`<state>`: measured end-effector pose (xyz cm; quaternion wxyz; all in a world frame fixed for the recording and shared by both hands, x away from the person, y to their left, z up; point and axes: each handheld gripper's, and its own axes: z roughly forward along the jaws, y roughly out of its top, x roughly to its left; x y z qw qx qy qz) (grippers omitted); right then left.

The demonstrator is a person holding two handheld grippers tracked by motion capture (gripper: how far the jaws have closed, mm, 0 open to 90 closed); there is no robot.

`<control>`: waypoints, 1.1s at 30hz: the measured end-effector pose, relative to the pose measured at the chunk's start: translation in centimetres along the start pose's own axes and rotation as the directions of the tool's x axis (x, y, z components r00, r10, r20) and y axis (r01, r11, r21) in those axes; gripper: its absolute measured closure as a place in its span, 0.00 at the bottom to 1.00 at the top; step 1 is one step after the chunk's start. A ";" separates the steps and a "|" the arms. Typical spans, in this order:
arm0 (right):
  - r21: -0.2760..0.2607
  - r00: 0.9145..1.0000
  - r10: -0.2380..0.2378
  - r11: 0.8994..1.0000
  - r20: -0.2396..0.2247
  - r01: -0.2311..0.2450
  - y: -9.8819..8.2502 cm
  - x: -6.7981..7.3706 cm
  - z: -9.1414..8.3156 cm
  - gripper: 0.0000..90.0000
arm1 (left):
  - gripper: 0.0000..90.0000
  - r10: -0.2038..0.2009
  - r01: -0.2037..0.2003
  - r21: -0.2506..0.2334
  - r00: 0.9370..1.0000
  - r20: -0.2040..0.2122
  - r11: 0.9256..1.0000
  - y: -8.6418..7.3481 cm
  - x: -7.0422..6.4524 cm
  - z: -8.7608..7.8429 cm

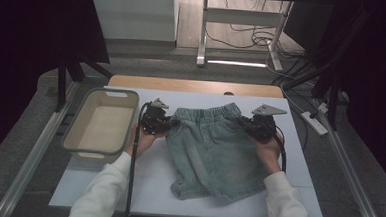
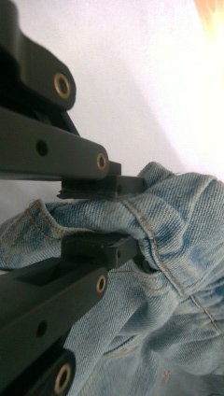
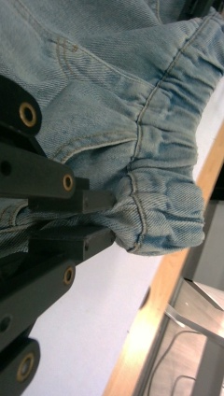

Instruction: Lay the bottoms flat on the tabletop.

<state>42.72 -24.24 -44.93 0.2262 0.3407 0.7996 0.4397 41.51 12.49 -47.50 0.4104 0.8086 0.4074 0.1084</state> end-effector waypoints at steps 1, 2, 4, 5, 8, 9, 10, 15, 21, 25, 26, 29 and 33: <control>-0.006 1.000 0.000 1.000 0.005 0.000 0.1 0.0 -0.2 0.91 | 0.83 0.001 -0.001 -0.005 1.000 0.001 1.000 0.0 0.0 -0.1; -0.011 1.000 -0.001 1.000 0.009 0.001 0.2 -0.1 -0.3 0.91 | 0.83 0.002 -0.002 -0.009 1.000 0.003 1.000 0.1 0.0 -0.2; -0.023 1.000 0.005 1.000 0.010 -0.005 0.3 -0.2 -0.6 0.91 | 0.83 0.006 -0.006 -0.020 1.000 0.006 1.000 0.2 -0.1 -0.4; -0.026 1.000 0.005 1.000 0.011 -0.004 0.3 -0.2 -0.8 0.91 | 0.83 0.009 -0.009 -0.025 1.000 0.006 1.000 0.3 -0.1 -0.6; -0.040 1.000 0.009 0.999 0.016 -0.008 0.5 -0.3 -1.1 0.91 | 0.83 0.022 -0.022 -0.042 1.000 0.002 0.999 0.6 -0.3 -1.0; -0.049 1.000 0.013 0.999 0.015 -0.012 0.5 -0.2 -1.2 0.91 | 0.83 0.028 -0.028 -0.045 1.000 -0.001 0.999 0.8 -0.4 -1.2; -0.054 1.000 0.014 0.998 0.016 -0.013 0.7 -0.2 -1.3 0.91 | 0.83 0.033 -0.033 -0.050 0.999 0.000 0.998 0.9 -0.4 -1.5; -0.094 1.000 0.017 0.995 0.018 -0.015 1.6 0.2 -2.2 0.91 | 0.83 0.050 -0.051 -0.081 0.999 -0.004 0.995 2.1 -0.1 -2.7; -0.091 0.999 0.014 0.996 0.052 -0.009 3.0 -0.4 -2.6 0.91 | 0.83 0.078 -0.079 -0.083 0.997 -0.018 0.993 4.8 0.5 -2.3; -0.090 0.996 0.041 0.995 0.081 -0.034 3.2 -1.5 -2.5 0.91 | 0.83 0.095 -0.096 -0.079 0.995 -0.020 0.992 6.4 0.6 -1.4; -0.086 0.995 0.046 0.996 0.089 -0.038 3.2 -1.7 -2.5 0.91 | 0.83 0.098 -0.099 -0.076 0.995 -0.020 0.992 6.6 0.6 -1.1; -0.077 0.993 0.056 0.996 0.107 -0.048 3.0 -2.3 -2.3 0.91 | 0.83 0.099 -0.100 -0.064 0.995 -0.018 0.993 7.2 0.6 -0.4; -0.072 0.989 0.068 0.996 0.132 -0.059 2.6 -2.9 -2.3 0.91 | 0.82 0.107 -0.108 -0.055 0.994 -0.025 0.993 7.8 0.5 0.4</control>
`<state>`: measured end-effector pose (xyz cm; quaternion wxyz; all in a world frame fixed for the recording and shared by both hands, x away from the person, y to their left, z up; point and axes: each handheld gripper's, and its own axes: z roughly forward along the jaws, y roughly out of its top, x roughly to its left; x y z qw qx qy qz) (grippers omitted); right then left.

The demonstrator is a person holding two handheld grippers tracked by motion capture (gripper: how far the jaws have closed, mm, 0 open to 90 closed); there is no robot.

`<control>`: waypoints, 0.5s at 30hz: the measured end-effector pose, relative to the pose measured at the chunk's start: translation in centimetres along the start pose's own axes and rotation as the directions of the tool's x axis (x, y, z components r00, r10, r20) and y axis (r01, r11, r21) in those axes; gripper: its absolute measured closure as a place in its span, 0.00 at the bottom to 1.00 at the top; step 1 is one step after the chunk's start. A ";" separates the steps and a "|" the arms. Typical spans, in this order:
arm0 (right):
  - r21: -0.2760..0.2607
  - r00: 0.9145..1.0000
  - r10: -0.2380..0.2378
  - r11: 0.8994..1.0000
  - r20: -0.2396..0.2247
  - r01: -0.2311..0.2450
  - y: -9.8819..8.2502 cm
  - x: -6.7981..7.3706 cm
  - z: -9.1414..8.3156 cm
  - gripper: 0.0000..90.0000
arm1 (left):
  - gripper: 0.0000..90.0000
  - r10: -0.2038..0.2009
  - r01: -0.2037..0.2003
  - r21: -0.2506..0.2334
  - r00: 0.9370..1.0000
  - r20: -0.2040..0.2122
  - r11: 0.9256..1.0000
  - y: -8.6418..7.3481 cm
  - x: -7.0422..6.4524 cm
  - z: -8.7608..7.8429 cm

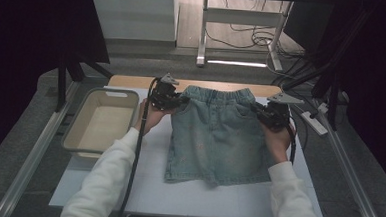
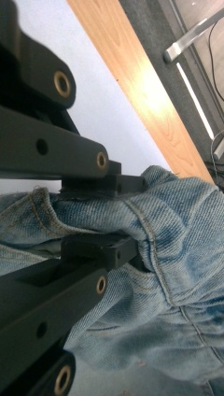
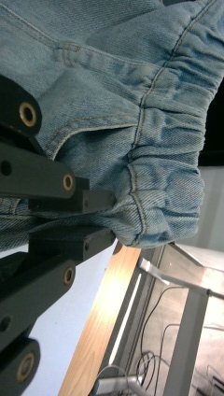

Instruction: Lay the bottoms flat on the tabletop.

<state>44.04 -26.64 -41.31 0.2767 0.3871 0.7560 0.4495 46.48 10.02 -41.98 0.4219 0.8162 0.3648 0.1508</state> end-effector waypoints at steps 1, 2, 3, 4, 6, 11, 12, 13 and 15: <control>-0.003 1.000 0.006 1.000 0.000 -0.006 -0.1 -0.1 0.0 0.91 | 0.82 -0.002 0.002 0.004 1.000 0.002 1.000 0.1 0.0 0.2; 0.002 1.000 0.005 1.000 0.007 -0.005 -0.1 -0.2 0.0 0.91 | 0.82 -0.003 0.003 0.005 1.000 0.003 1.000 0.3 -0.1 0.3; 0.006 1.000 0.003 1.000 0.013 -0.004 -0.1 -0.3 -0.1 0.91 | 0.82 -0.001 0.001 0.007 1.000 0.002 1.000 0.4 -0.2 0.4; 0.010 1.000 0.004 1.000 0.015 -0.004 -0.2 -0.4 -0.1 0.91 | 0.82 -0.001 0.001 0.006 1.000 0.003 1.000 0.5 -0.3 0.5; 0.010 1.000 0.009 1.000 0.018 -0.009 -0.2 -0.6 -0.3 0.91 | 0.82 0.010 -0.010 0.006 1.000 0.003 1.000 0.7 -0.6 0.5; 0.013 0.999 0.027 1.000 0.033 -0.027 -0.5 -1.0 -0.2 0.84 | 0.60 -0.004 0.005 0.024 1.000 -0.020 1.000 0.7 -0.6 0.7; 0.024 0.999 0.023 0.999 0.048 -0.024 -0.6 -1.0 0.1 0.69 | 0.47 -0.015 0.016 0.030 0.999 -0.041 0.999 0.6 -0.6 0.6; 0.047 0.998 0.021 0.999 0.063 -0.024 -0.7 -1.1 0.5 0.55 | 0.37 -0.032 0.033 0.022 0.998 -0.048 0.999 0.5 -0.4 0.3; 0.066 0.997 0.046 0.997 0.056 -0.050 -1.0 -1.4 0.7 0.52 | 0.34 -0.048 0.048 0.003 0.998 -0.045 0.999 0.2 -0.2 -0.3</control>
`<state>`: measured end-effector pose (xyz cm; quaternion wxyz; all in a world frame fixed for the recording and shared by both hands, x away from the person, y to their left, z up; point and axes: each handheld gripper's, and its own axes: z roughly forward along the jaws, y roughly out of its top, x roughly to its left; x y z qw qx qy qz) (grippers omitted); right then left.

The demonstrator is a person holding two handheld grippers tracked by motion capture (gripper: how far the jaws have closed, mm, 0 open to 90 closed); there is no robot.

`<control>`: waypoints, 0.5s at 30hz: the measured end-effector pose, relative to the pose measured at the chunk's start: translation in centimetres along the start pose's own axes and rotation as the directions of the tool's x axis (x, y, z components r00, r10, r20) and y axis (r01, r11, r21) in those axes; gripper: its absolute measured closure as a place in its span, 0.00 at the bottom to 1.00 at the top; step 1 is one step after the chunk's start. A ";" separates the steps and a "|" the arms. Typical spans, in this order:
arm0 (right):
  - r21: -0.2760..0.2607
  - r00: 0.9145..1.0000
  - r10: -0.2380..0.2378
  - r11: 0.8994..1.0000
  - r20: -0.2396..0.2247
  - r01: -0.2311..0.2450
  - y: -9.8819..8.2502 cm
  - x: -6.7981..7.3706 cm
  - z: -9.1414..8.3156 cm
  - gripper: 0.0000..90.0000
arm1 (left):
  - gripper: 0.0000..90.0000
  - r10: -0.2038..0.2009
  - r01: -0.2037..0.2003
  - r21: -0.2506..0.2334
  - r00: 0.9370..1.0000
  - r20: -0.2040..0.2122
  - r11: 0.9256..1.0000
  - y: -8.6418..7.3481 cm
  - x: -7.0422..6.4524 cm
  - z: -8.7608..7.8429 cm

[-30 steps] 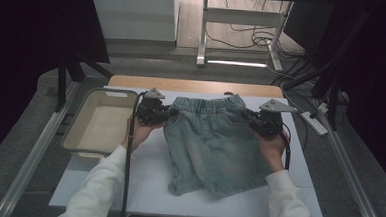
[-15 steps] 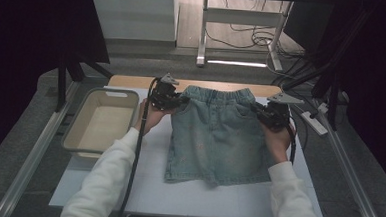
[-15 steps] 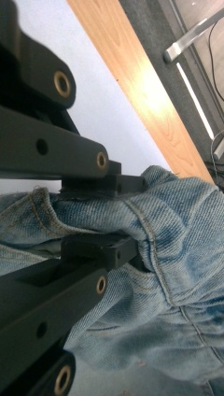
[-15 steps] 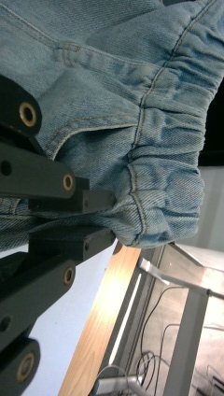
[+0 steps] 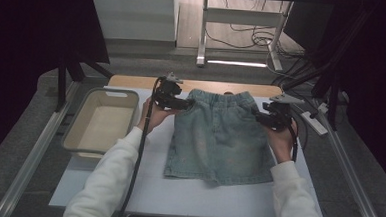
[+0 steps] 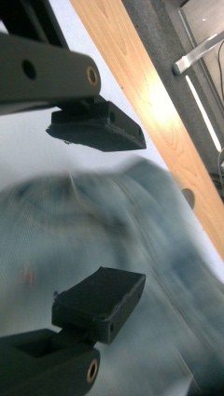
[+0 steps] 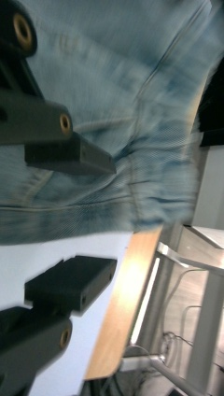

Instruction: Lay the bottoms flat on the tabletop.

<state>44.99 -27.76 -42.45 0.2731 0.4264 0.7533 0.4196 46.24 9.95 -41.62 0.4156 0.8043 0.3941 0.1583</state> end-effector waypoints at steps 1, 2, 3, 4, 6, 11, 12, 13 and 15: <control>0.002 1.000 0.018 1.000 -0.019 -0.018 -0.2 -0.1 -0.1 0.51 | 0.33 0.002 -0.002 -0.003 1.000 0.002 1.000 -0.2 0.0 -0.3; 0.001 0.999 0.027 1.000 -0.037 -0.027 -0.4 -0.2 -0.2 0.50 | 0.32 0.007 -0.007 -0.001 1.000 0.002 1.000 -0.4 0.0 -0.6; 0.003 0.998 0.024 1.000 -0.053 -0.024 -0.6 -0.1 -0.4 0.49 | 0.31 0.012 -0.012 0.007 1.000 0.007 1.000 -0.6 0.0 -0.9; 0.009 0.998 0.013 1.000 -0.062 -0.012 -0.8 0.1 -0.6 0.47 | 0.30 0.015 -0.015 0.012 1.000 0.008 1.000 -0.8 -0.1 -1.2; 0.020 0.996 -0.017 1.000 -0.091 0.018 -1.3 0.8 -1.1 0.45 | 0.29 0.020 -0.020 0.008 1.000 0.011 1.000 -1.5 -0.4 -1.9; 0.035 0.982 -0.090 0.995 -0.164 0.097 -3.1 3.0 -2.6 0.42 | 0.29 0.021 -0.021 0.016 0.999 0.046 1.000 -3.4 -1.2 -3.4; 0.039 0.979 -0.105 0.993 -0.173 0.114 -3.4 3.4 -2.9 0.42 | 0.29 0.021 -0.022 0.020 0.998 0.053 1.000 -3.8 -1.4 -3.6; 0.040 0.975 -0.118 0.991 -0.186 0.127 -3.8 3.8 -3.2 0.41 | 0.29 0.021 -0.022 0.021 0.998 0.051 1.000 -4.0 -1.5 -3.8; 0.043 0.972 -0.114 0.991 -0.207 0.126 -4.2 4.3 -3.5 0.39 | 0.29 0.018 -0.019 0.024 0.998 0.059 1.000 -4.6 -1.9 -4.0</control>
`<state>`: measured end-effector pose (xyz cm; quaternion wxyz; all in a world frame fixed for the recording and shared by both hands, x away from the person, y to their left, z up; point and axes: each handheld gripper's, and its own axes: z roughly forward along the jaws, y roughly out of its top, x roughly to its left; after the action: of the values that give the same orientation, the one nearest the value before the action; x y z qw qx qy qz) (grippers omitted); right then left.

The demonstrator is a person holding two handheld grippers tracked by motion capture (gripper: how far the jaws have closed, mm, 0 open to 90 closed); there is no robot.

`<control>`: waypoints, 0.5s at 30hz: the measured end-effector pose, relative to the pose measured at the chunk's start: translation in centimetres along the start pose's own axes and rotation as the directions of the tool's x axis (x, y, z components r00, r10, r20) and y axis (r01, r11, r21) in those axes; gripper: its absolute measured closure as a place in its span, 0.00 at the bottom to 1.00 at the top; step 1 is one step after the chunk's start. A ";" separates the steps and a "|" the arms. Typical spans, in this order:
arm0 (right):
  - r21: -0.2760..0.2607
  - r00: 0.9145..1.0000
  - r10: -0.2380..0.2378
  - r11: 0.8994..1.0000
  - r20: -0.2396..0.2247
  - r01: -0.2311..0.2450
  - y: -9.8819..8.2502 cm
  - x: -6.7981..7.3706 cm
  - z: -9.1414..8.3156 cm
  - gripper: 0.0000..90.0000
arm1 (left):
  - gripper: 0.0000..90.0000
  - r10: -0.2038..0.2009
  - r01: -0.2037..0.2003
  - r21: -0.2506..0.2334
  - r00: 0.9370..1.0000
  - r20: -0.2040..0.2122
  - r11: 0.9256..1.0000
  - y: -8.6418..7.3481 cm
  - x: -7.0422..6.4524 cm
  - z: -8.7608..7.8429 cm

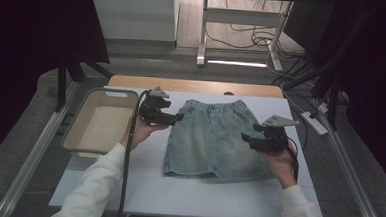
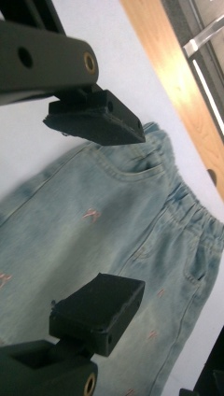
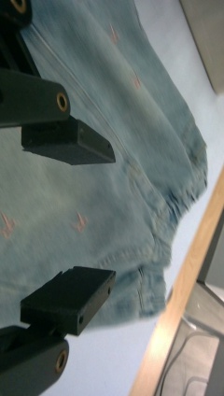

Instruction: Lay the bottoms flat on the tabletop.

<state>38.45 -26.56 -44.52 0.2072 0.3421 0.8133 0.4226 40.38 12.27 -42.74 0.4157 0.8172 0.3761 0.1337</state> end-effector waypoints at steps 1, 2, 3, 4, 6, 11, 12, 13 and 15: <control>0.005 1.000 -0.001 1.000 -0.013 0.001 -0.2 0.4 -0.1 0.39 | 0.29 0.003 -0.003 0.002 1.000 0.004 1.000 -0.3 -0.2 -0.1; 0.007 1.000 -0.009 1.000 -0.025 0.009 -0.3 0.7 -0.2 0.39 | 0.29 0.005 -0.005 0.002 1.000 0.007 1.000 -0.6 -0.5 -0.1; 0.006 0.999 -0.018 1.000 -0.039 0.019 -0.5 1.1 -0.3 0.38 | 0.29 0.011 -0.011 0.008 1.000 0.014 1.000 -0.9 -0.7 -0.1; -0.003 0.998 -0.029 1.000 -0.056 0.029 -0.6 1.4 -0.4 0.38 | 0.29 0.016 -0.016 0.012 1.000 0.017 1.000 -1.2 -1.0 0.0; -0.004 0.996 -0.051 0.999 -0.079 0.051 -1.0 2.2 -0.6 0.37 | 0.29 0.025 -0.025 0.007 0.999 0.022 1.000 -1.7 -1.5 -0.1; 0.031 0.995 -0.072 0.997 -0.074 0.074 -2.0 3.2 -0.4 0.37 | 0.29 0.030 -0.031 0.016 0.998 0.048 0.999 -2.4 -2.1 -0.1; 0.039 0.995 -0.065 0.997 -0.070 0.068 -2.3 3.1 -0.3 0.37 | 0.28 0.026 -0.027 0.015 0.998 0.051 1.000 -2.5 -2.1 0.0; 0.045 0.996 -0.059 0.997 -0.069 0.062 -2.5 3.0 -0.3 0.37 | 0.28 0.024 -0.025 0.019 0.998 0.054 1.000 -2.7 -2.2 0.0; 0.051 0.997 -0.043 0.998 -0.061 0.046 -3.1 2.8 -0.4 0.37 | 0.28 0.026 -0.028 0.028 0.998 0.050 0.999 -3.0 -2.4 0.2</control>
<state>35.14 -26.01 -47.00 0.1833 0.3167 0.8372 0.4065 37.35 11.57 -44.97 0.4112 0.8313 0.3565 0.1134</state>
